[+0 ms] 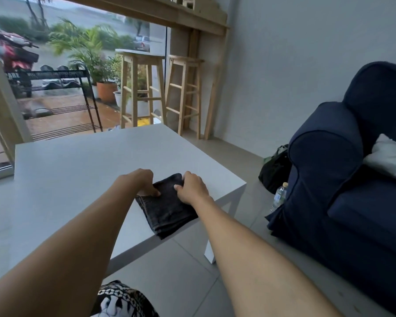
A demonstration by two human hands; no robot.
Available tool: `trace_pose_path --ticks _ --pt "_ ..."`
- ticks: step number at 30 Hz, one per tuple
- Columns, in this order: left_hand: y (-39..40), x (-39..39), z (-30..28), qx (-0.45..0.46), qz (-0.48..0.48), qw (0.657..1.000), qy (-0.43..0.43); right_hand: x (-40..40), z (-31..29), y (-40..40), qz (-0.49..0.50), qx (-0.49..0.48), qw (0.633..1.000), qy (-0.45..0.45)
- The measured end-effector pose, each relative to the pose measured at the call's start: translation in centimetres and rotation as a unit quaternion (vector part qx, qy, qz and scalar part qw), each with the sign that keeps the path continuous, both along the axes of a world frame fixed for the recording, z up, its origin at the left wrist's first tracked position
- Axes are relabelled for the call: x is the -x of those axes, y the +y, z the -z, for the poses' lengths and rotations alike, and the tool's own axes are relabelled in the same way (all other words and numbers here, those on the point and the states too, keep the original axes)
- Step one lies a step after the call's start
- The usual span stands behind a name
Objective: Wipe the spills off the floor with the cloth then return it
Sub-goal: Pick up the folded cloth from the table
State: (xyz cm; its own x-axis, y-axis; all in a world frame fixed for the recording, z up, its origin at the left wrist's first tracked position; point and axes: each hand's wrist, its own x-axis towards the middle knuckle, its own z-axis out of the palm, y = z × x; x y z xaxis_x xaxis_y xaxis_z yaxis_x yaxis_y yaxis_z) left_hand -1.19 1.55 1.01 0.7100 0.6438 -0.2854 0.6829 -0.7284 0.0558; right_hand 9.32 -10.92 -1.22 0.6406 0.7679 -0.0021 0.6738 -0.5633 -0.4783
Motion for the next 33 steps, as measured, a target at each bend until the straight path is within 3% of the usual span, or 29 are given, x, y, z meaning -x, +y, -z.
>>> trace_pose_path --ticks 7,13,21,28,33 --pt "-0.3 0.0 -1.1 0.001 -0.021 1.0 0.006 -0.7 -0.8 -1.2 0.023 -0.076 0.997 0.018" --pt "-2.2 -1.7 -2.8 -0.008 0.017 0.999 0.036 -3.6 -2.6 -5.0 0.06 -0.138 0.988 0.031" --pt "-11.4 -10.1 -5.1 0.129 0.104 0.982 -0.089 -10.2 -4.0 -17.9 0.18 -0.163 0.97 -0.011" --pt "-22.9 -15.9 -2.3 0.176 0.175 0.949 -0.194 -13.8 -3.5 -30.4 0.285 -0.146 0.946 -0.044" --pt "-28.2 -18.8 1.5 0.227 0.185 0.935 -0.2 -15.7 -1.0 -36.9 0.33 -0.121 0.936 -0.014"
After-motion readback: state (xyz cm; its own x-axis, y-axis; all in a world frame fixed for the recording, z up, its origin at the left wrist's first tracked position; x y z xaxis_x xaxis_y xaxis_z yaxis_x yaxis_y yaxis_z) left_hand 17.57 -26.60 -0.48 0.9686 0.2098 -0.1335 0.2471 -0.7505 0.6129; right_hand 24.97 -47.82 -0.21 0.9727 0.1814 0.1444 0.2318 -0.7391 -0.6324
